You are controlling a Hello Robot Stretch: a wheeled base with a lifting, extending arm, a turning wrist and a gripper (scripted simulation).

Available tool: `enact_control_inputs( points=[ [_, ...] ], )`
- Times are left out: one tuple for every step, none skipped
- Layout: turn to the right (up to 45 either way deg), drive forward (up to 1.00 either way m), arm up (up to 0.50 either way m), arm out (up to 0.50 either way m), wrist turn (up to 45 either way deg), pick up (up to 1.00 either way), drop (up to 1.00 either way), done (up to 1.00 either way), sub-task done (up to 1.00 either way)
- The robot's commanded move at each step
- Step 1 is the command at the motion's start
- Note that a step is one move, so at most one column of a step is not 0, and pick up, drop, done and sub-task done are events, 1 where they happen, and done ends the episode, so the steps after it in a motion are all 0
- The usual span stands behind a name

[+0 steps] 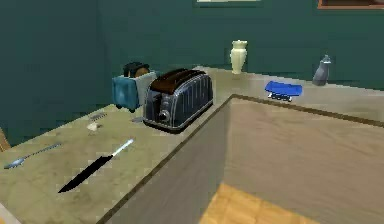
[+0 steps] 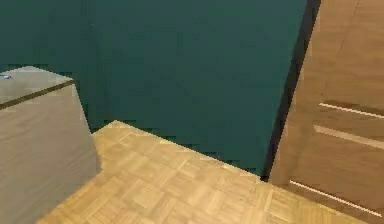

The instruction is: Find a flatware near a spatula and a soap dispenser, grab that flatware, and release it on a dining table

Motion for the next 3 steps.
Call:
enact_control_inputs(
  points=[
    [45.0,0.0,0.0,0.0,0.0,0.0,0.0,0.0,0.0],
    [45.0,0.0,0.0,0.0,0.0,0.0,0.0,0.0,0.0],
    [27.0,0.0,0.0,0.0,0.0,0.0,0.0,0.0,0.0]
  ],
)
